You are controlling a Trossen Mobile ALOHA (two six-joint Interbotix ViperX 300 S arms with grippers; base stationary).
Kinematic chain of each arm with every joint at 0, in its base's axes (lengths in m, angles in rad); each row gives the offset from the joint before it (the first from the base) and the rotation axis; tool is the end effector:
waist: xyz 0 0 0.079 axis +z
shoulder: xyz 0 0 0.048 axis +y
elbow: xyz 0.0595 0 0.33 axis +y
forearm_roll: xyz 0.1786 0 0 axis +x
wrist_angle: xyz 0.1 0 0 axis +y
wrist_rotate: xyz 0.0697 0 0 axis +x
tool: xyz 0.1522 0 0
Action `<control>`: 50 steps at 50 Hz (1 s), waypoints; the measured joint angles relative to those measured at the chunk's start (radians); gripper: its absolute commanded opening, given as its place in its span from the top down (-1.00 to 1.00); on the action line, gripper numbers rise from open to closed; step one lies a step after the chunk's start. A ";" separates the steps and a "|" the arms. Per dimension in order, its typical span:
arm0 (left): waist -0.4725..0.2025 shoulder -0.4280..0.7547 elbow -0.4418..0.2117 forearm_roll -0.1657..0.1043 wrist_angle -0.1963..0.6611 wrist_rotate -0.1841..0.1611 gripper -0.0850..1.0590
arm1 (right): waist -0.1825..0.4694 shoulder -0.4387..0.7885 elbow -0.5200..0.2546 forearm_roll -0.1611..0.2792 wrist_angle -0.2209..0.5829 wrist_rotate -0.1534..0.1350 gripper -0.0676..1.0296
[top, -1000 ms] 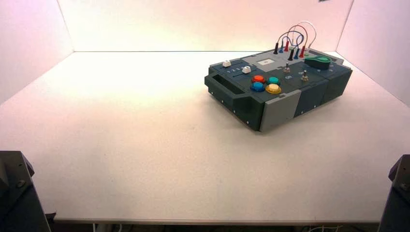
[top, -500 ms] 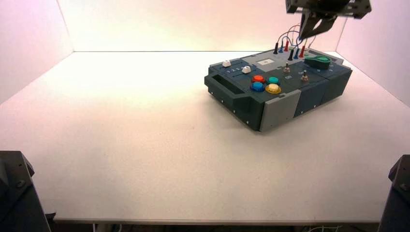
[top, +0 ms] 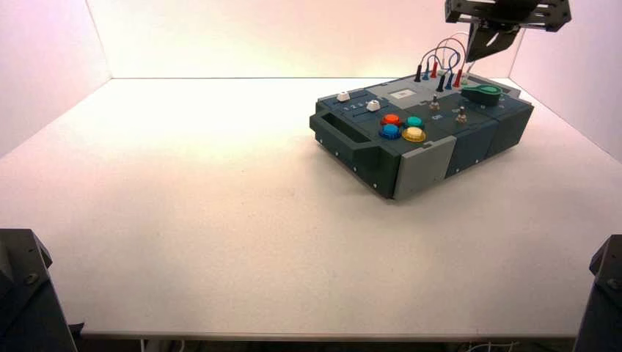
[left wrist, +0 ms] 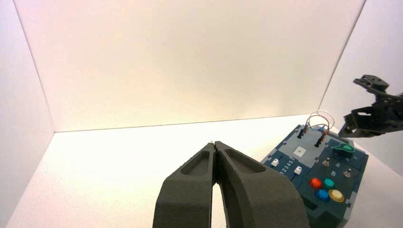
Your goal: Turn the knob to position 4.
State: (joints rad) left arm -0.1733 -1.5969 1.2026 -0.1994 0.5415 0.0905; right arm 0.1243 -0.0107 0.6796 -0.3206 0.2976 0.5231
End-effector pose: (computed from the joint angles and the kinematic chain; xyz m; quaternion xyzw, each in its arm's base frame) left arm 0.1383 -0.0472 0.2544 -0.0375 0.0746 -0.1341 0.9874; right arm 0.4021 0.0296 0.1049 0.0464 0.4545 -0.0350 0.8889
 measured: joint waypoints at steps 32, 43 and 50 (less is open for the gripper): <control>-0.002 0.000 0.000 0.000 0.000 0.002 0.91 | -0.029 0.167 -0.094 0.000 0.006 -0.002 0.92; 0.000 0.000 0.000 0.000 0.000 0.000 0.91 | -0.049 0.175 -0.094 -0.002 0.005 -0.002 0.92; 0.000 0.000 0.000 0.000 0.000 0.002 0.91 | -0.049 0.176 -0.094 -0.002 0.005 -0.002 0.92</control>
State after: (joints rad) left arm -0.1733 -1.5969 1.2026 -0.1994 0.5415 0.0920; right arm 0.0752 0.1657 0.5860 -0.3221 0.3022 0.5216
